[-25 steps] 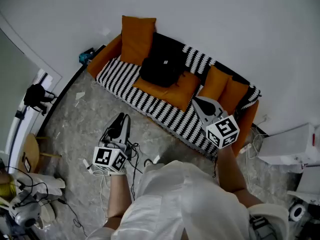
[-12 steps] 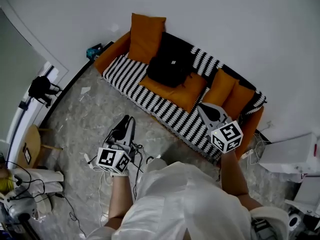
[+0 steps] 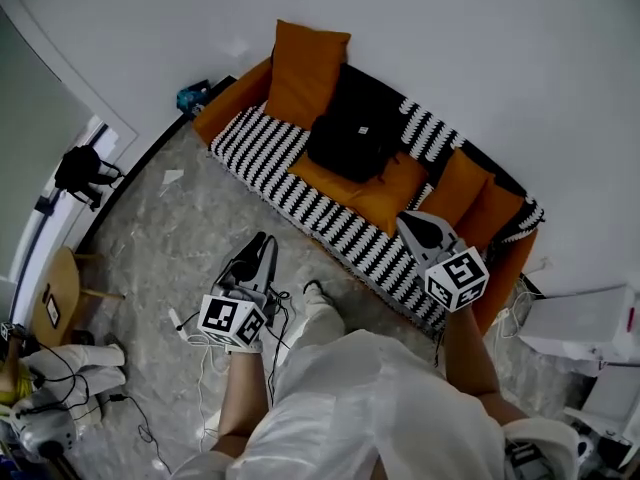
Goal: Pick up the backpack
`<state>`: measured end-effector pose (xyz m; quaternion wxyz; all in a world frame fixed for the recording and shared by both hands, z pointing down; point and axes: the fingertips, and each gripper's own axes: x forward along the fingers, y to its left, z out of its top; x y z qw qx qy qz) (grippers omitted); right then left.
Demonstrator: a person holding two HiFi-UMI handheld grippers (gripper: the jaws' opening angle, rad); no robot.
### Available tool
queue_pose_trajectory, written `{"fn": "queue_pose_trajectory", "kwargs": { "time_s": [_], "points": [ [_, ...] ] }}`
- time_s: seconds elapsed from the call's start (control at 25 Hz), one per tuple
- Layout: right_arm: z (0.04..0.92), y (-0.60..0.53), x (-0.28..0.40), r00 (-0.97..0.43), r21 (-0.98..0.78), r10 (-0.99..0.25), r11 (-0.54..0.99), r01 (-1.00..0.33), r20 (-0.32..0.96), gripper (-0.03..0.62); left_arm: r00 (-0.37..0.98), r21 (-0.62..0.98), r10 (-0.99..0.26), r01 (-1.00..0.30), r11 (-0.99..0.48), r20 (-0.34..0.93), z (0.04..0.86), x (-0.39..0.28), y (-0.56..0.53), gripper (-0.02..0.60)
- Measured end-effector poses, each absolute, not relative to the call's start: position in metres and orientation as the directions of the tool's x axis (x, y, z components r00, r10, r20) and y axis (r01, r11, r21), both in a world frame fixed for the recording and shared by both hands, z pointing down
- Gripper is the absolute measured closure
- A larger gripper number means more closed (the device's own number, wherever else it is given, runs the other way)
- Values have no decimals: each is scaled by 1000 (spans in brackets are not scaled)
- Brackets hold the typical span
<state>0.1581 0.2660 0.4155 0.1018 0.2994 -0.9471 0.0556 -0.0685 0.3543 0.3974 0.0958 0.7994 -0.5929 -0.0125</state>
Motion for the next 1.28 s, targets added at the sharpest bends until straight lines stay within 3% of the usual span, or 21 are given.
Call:
{"fn": "queue_pose_trajectory", "kwargs": {
  "time_s": [0.64, 1.04, 1.2, 1.28],
  "points": [
    [418, 152, 39, -743, -59, -616, 758, -649, 261, 572, 381, 182, -922, -914, -363, 75, 394, -202, 218, 495],
    [439, 115, 25, -719, -55, -611, 748, -661, 332, 570, 400, 214, -913, -901, -377, 78, 408, -216, 173, 495],
    [446, 85, 22, -718, -65, -609, 745, -663, 337, 505, 415, 213, -905, -896, -390, 92, 412, -211, 147, 495],
    [451, 68, 22, -716, -61, -608, 747, -663, 343, 503, 427, 217, -899, -891, -399, 100, 413, -205, 131, 495]
  ]
}}
